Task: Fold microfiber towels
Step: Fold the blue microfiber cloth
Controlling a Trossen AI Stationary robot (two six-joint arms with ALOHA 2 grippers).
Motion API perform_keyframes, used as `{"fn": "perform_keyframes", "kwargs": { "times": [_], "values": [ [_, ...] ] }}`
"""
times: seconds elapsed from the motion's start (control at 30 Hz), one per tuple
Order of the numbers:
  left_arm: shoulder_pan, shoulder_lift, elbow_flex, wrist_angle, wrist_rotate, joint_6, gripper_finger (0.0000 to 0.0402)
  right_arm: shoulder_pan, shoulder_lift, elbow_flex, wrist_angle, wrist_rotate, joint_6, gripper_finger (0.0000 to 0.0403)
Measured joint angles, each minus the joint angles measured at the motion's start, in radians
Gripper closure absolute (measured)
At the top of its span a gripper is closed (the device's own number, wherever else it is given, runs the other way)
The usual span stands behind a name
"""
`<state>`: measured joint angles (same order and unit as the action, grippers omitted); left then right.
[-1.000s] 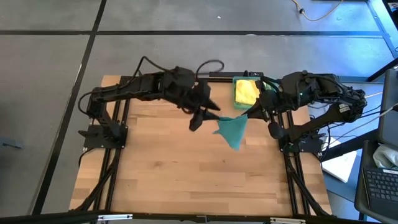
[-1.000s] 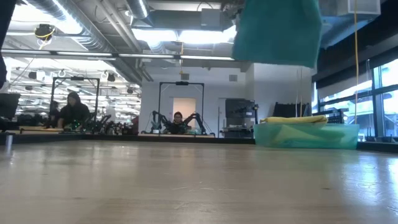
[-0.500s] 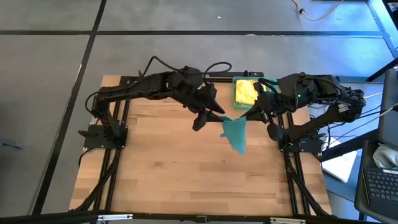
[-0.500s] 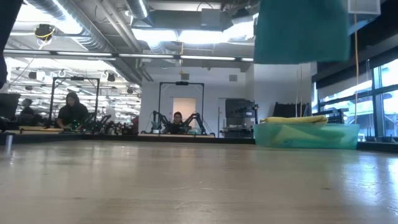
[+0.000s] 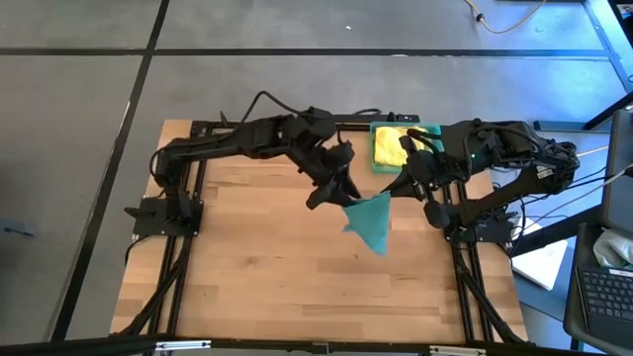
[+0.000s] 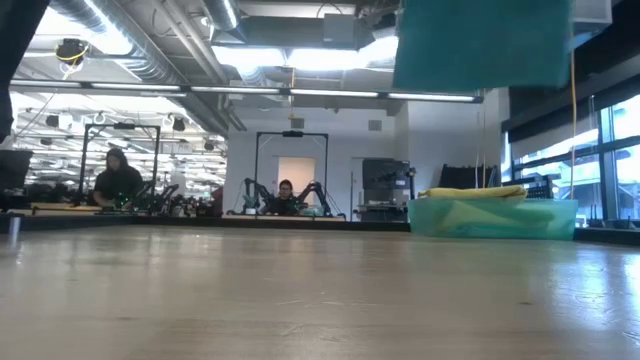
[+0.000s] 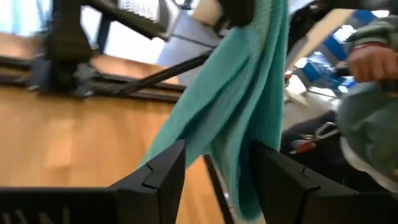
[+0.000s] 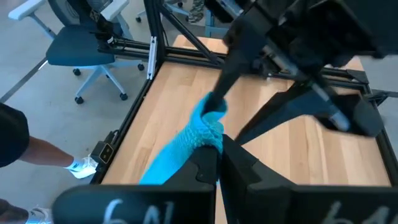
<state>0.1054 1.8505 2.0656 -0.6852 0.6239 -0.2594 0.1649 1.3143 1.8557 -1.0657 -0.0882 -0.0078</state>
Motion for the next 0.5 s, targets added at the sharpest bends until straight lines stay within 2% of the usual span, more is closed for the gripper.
{"fn": "perform_keyframes", "kwargs": {
  "times": [0.27, 0.5],
  "values": [
    [0.001, 0.010, 0.000, 0.019, 0.072, -0.056, 0.0234, 0.000, 0.000, 0.000, -0.017, 0.000, 0.000, 0.0397],
    [0.023, 0.011, 0.000, 0.090, 0.196, -0.227, 0.0234, 0.000, 0.000, 0.000, -0.019, 0.000, 0.000, 0.0397]
  ]
}}
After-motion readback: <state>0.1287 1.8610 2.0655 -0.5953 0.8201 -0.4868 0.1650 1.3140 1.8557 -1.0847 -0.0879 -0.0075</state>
